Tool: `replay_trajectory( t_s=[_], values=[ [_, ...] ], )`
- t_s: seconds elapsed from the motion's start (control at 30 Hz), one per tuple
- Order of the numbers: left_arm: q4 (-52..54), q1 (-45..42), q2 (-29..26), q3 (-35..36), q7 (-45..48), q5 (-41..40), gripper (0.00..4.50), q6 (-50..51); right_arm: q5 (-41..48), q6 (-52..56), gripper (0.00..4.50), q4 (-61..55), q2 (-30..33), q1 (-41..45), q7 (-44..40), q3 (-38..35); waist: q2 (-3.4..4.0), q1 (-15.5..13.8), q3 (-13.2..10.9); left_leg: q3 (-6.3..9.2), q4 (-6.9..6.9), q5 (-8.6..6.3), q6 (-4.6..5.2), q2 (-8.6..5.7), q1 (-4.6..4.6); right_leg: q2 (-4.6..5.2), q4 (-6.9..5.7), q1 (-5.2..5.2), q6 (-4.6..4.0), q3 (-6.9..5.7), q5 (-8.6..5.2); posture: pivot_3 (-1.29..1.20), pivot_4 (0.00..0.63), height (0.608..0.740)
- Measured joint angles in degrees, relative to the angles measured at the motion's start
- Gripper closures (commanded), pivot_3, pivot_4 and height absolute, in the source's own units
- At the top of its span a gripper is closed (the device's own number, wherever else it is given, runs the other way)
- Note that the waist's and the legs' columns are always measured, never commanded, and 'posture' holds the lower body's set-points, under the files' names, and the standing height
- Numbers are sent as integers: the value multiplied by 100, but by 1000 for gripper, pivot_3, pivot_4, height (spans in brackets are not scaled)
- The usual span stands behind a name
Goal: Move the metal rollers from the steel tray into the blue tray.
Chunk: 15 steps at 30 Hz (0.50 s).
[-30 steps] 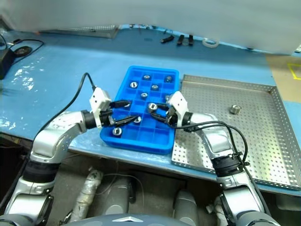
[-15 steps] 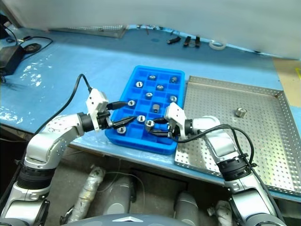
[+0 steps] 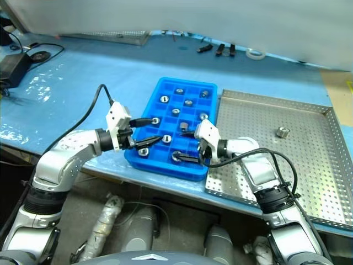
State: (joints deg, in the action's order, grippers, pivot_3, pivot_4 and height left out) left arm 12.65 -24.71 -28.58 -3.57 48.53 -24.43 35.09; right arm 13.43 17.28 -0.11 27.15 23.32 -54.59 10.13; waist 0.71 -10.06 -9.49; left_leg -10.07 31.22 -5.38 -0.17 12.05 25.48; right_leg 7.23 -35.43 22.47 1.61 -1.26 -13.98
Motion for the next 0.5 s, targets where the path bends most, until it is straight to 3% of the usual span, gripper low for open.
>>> replay_trajectory(
  t_s=[0.27,0.5],
  values=[
    [-1097,-937,615,-538,410,175,524,-566,-107,436,395,166,-465,232,2241,-1357,-1,240,0,-6,0,24,-33,-5,18,-4,-21,42,0,2,1,-78,150,740],
    [-2025,-1603,1083,-842,864,348,524,-1060,-541,407,395,445,-651,266,3856,-1922,-1,525,0,-9,0,22,-30,-8,36,-6,-18,60,1,2,2,-160,150,740]
  ],
)
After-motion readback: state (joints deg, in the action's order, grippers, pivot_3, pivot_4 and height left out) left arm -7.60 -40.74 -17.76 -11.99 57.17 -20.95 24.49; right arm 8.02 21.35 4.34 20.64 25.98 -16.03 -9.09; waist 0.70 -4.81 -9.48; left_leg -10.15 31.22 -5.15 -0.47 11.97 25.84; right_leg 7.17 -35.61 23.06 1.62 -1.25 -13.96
